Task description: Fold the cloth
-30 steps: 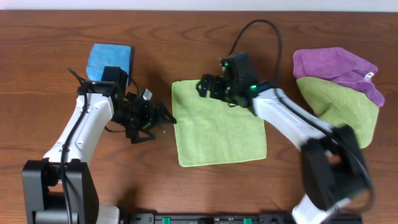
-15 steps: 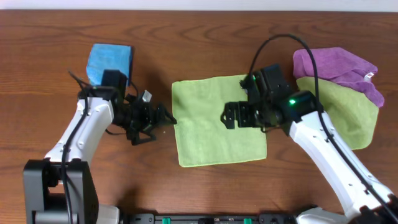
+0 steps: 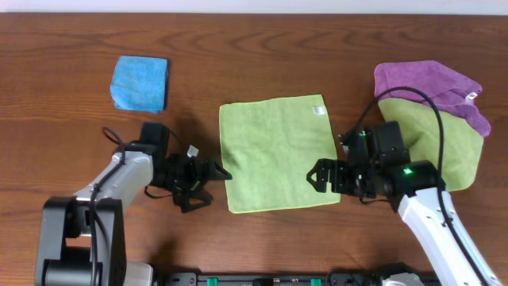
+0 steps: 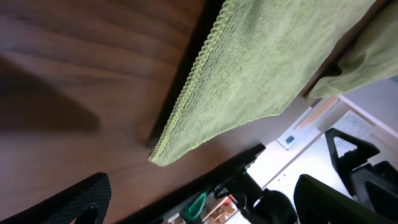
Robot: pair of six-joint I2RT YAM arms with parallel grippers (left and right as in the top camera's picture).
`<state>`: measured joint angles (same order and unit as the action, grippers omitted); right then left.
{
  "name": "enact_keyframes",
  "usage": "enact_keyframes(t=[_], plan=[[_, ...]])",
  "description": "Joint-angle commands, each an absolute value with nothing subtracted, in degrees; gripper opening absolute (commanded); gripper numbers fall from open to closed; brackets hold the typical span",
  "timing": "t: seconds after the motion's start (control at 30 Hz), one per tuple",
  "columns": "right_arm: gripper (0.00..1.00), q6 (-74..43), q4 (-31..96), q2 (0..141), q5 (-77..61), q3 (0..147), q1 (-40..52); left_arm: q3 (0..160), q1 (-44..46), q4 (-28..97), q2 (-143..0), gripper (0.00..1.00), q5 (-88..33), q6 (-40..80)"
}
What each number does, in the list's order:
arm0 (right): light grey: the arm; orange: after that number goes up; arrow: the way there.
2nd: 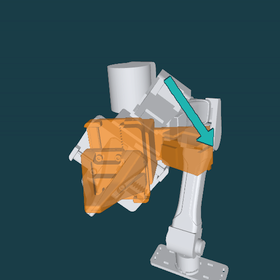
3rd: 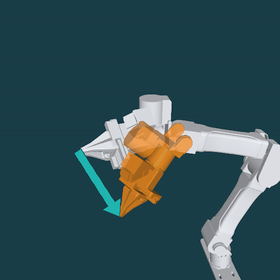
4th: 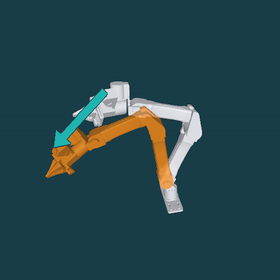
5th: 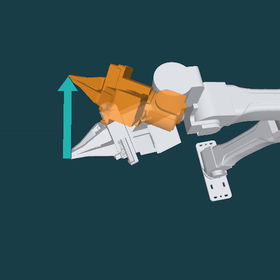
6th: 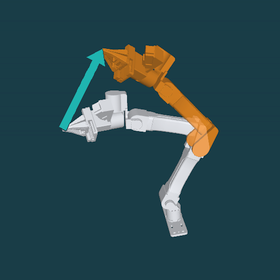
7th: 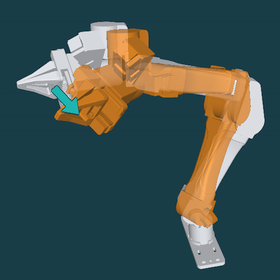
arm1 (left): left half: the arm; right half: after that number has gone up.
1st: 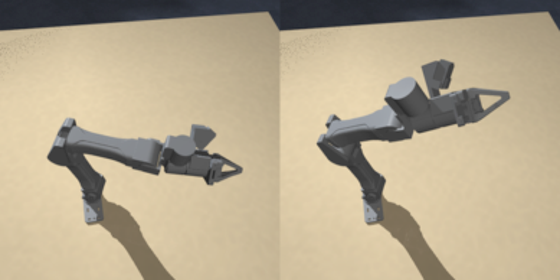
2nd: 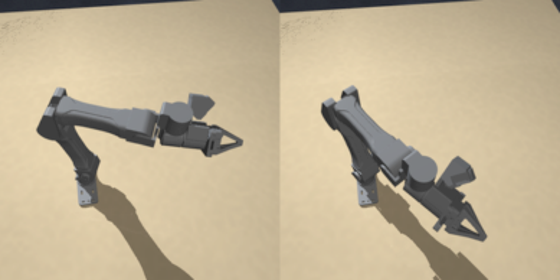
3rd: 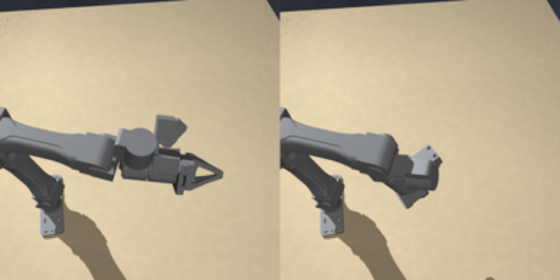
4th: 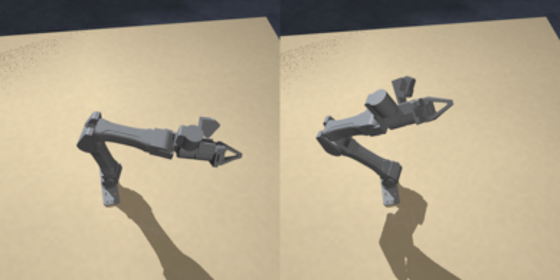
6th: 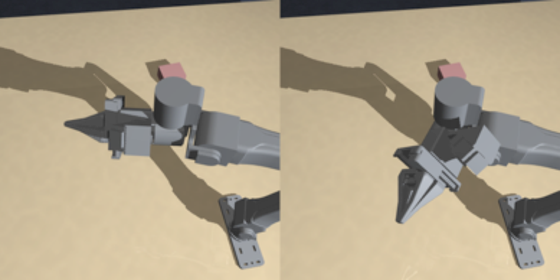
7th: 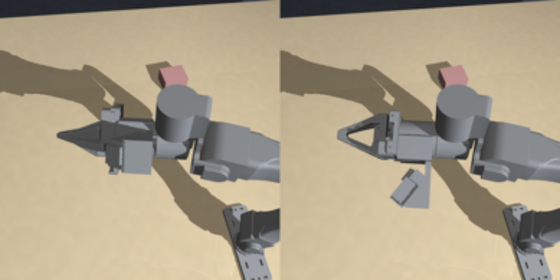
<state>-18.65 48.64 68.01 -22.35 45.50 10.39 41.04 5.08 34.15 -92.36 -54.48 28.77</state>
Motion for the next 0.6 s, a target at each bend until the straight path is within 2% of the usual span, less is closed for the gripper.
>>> enact_keyframes(t=[0.0,0.2,0.57], plan=[[0.99,-18.9,48.6,67.2,-24.5,45.1,8.7,39.6,7.7,31.0,-91.7,0.95,-55.4,36.0],[0.99,-18.9,49.3,67.2,-24.5,45.1,8.5,39.4,13.1,26.0,-91.7,0.95,-51.4,45.1],[0.99,-18.9,50.5,67.2,-24.5,45.1,8.5,39.4,15.3,25.0,-91.7,0.95,-47.4,49.7]])
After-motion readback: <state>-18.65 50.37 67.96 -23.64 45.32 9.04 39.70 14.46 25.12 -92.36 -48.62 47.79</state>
